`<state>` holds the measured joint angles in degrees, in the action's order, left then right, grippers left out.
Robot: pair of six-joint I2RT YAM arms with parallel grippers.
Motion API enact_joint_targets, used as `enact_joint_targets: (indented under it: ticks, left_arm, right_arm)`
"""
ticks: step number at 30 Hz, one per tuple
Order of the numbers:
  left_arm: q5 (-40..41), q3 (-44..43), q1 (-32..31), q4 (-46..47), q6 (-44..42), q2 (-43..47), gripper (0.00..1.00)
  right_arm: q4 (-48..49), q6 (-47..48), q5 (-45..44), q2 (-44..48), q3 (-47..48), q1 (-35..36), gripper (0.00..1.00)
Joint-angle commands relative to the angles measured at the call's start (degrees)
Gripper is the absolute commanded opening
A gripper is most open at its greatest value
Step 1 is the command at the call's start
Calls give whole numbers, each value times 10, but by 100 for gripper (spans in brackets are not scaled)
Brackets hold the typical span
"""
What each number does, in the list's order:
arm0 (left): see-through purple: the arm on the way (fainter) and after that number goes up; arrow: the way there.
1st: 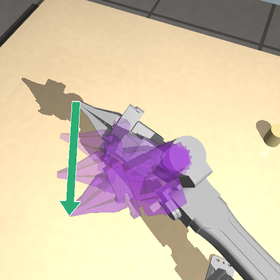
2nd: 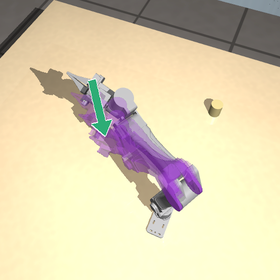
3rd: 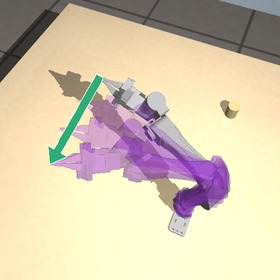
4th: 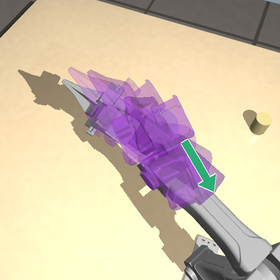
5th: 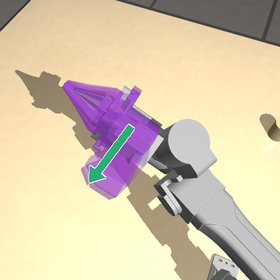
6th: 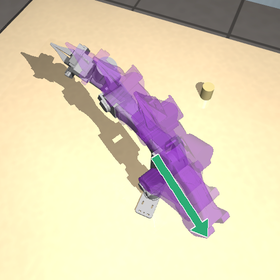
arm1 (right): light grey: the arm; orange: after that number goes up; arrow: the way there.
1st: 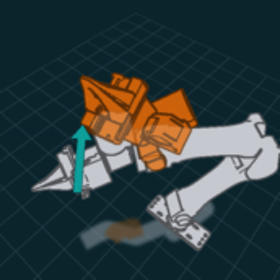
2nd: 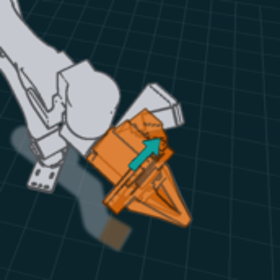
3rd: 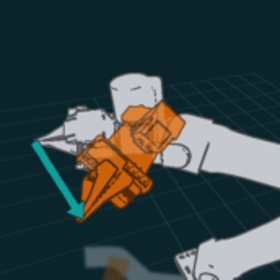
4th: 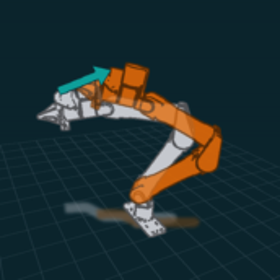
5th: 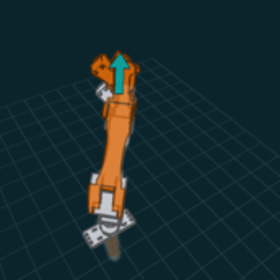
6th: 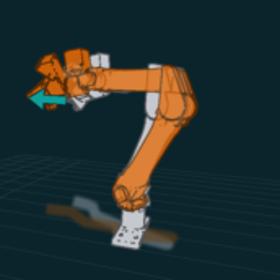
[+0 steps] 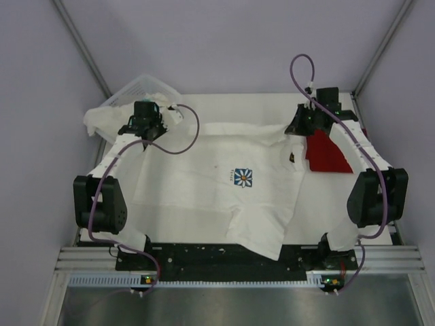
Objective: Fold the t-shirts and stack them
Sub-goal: Flatten out the tshirt
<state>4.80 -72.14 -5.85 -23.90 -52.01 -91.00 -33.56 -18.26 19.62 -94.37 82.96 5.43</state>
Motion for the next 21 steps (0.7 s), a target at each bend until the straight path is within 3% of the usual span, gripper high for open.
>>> enact_joint_targets:
  ticks: [1, 8, 21]
  left_arm:
    - [-21, 32, 2, 51, -42, 8, 0]
    - [-2, 25, 4, 55, -103, -26, 0]
    - [18, 29, 4, 46, -115, -59, 0]
  right_arm:
    - [12, -14, 41, 70, -78, -2, 0]
    - [11, -29, 75, 155, -165, -4, 0]
    - [14, -41, 115, 166, -237, -17, 0]
